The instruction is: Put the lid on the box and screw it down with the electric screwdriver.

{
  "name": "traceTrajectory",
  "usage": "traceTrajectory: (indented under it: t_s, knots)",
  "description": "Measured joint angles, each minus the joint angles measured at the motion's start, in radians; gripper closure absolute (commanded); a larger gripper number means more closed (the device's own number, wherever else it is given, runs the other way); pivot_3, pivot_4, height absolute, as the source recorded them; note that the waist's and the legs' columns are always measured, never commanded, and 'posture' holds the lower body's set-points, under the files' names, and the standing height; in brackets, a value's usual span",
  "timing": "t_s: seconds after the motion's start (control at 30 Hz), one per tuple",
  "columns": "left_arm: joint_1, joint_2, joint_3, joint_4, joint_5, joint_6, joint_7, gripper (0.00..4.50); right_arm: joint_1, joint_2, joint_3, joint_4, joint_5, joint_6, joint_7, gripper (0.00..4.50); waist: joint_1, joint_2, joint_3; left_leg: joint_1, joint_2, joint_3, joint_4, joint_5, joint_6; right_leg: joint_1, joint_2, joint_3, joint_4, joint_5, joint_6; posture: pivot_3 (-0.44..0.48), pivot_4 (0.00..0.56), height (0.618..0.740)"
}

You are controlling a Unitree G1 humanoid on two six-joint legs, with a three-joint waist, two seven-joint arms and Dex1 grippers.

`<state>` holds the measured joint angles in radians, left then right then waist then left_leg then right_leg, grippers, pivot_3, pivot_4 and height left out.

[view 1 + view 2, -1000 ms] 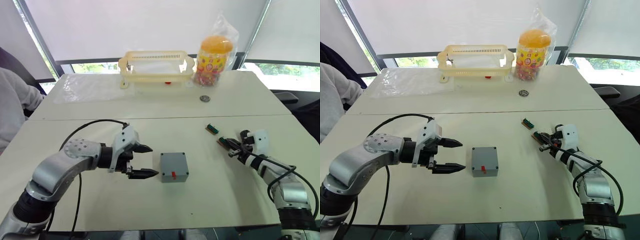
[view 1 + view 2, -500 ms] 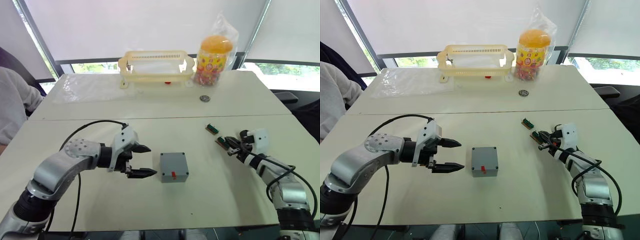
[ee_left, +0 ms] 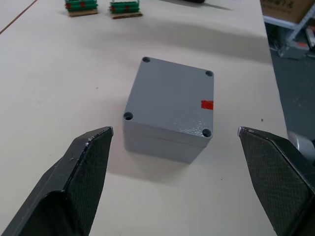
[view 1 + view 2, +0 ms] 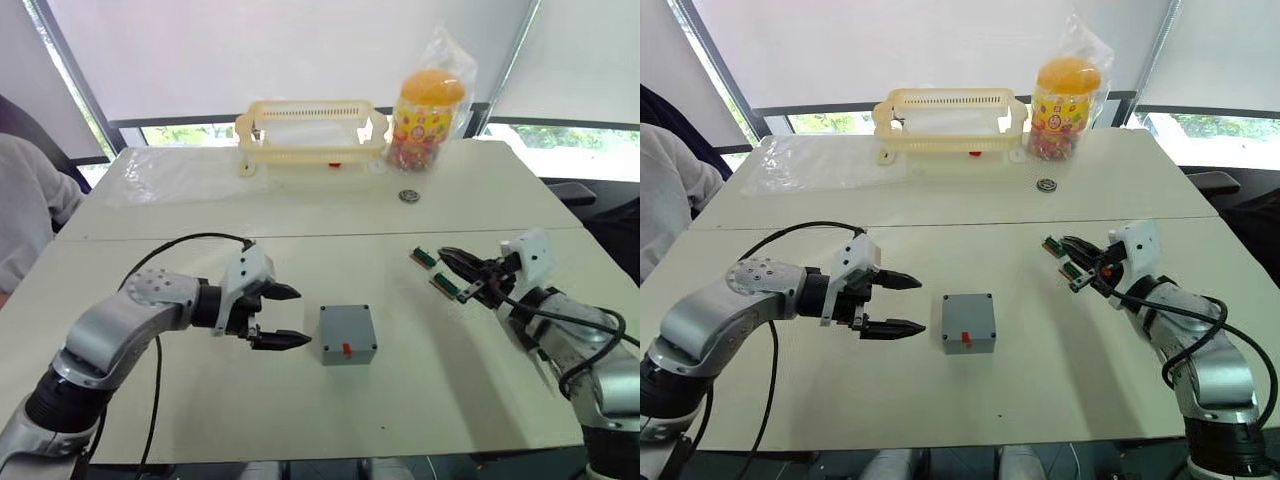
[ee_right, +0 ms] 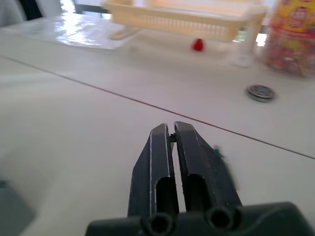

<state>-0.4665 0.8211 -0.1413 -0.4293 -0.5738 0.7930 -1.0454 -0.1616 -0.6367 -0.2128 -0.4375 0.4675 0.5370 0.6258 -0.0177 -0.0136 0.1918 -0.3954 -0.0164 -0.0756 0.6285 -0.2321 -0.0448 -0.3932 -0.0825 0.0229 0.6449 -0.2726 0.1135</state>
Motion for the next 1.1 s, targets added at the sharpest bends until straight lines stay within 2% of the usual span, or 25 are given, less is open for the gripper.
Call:
traceTrajectory:
  t_s: [0.13,0.33,0.67,1.1]
  knots:
    - [0.002,0.011,-0.002,0.014,0.024,-0.026,-0.019,0.29,0.017,0.002,0.103,-0.091,0.032,0.057,0.021,4.4,0.005,0.0,0.0,-0.001,0.0,0.0,0.0,0.0,0.0,0.0,0.0,0.0,-0.001,0.0,-0.001,0.0,0.15,0.74]
    - [0.036,0.022,-0.002,0.019,0.043,-0.038,-0.018,0.29,0.029,0.023,0.26,-0.077,-0.061,-0.003,0.031,4.4,0.005,0.0,0.0,-0.005,0.0,0.0,0.001,0.0,0.0,-0.002,0.0,0.0,-0.006,0.0,-0.001,0.0,0.15,0.74]
    - [0.079,0.041,0.002,-0.04,0.03,-0.021,0.003,0.29,0.036,0.033,0.278,0.001,-0.13,-0.092,0.046,4.4,0.005,0.0,0.0,-0.009,0.0,-0.001,0.001,0.0,0.0,-0.004,0.0,-0.002,-0.008,0.001,0.001,0.0,0.15,0.74]
    - [0.078,0.038,0.002,-0.045,0.021,-0.015,0.024,0.29,0.031,0.039,0.295,0.01,-0.144,-0.091,0.065,4.4,0.005,0.0,0.0,-0.009,0.0,-0.001,0.001,0.0,0.0,-0.004,0.0,-0.002,-0.008,0.002,0.002,0.0,0.15,0.74]
